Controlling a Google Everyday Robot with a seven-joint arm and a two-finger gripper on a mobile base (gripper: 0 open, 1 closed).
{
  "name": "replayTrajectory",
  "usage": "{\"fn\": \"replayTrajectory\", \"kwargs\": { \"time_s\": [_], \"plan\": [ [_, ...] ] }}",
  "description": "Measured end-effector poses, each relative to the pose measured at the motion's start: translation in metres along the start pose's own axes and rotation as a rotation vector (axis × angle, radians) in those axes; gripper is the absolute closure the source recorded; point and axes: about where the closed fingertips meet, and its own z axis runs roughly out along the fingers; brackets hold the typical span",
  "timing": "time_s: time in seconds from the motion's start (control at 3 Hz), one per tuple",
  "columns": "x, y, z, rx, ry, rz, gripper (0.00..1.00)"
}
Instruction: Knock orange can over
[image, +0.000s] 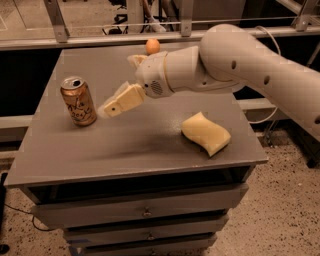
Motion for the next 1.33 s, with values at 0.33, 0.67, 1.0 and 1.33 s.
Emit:
{"fn": "replayTrajectory", "kwargs": {
  "time_s": [0.33,0.67,1.0,1.33],
  "plan": [
    [-0.003,-0.001,0.047,-0.041,-0.090,0.005,0.00],
    [-0.006,0.000,0.083,-0.077,-0.145,0.002,0.00],
    [-0.006,0.005,0.110,-0.120,-0.175,0.009,0.00],
    [-0.004,0.011,0.125,-0.157,-0.184,0.025,0.18]
  ]
}}
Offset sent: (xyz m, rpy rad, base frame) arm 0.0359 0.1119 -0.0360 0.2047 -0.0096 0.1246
